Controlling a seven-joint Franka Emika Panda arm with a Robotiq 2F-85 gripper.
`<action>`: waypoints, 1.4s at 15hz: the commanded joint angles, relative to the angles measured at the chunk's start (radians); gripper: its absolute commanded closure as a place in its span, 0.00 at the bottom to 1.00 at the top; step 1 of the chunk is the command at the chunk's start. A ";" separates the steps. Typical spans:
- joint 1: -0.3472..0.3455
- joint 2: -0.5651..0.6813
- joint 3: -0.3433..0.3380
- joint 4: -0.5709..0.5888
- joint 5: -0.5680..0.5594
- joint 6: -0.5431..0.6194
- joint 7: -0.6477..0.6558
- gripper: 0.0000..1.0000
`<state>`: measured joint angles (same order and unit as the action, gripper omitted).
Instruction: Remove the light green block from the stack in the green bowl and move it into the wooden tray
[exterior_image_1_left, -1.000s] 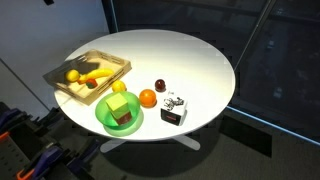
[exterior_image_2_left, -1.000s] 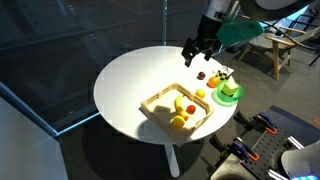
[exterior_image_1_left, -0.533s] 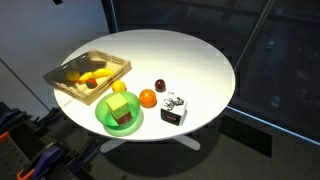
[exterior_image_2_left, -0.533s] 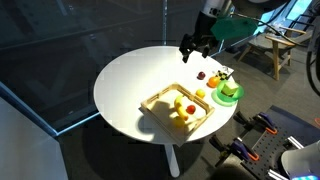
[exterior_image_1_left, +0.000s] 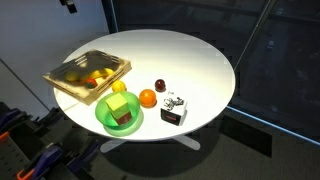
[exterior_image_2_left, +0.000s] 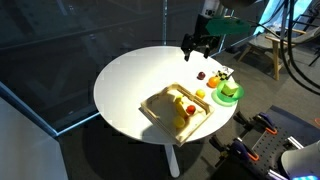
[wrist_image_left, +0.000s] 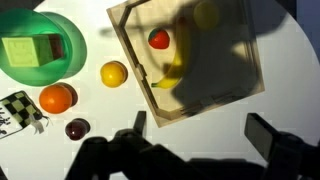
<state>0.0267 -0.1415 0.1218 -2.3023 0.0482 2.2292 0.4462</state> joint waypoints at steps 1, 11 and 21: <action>-0.009 0.006 -0.044 0.016 0.050 -0.102 -0.023 0.00; -0.087 -0.080 -0.138 -0.083 -0.013 -0.117 -0.043 0.00; -0.138 -0.018 -0.167 -0.201 -0.059 0.199 -0.044 0.00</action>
<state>-0.1046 -0.1655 -0.0368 -2.4806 -0.0235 2.3848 0.4163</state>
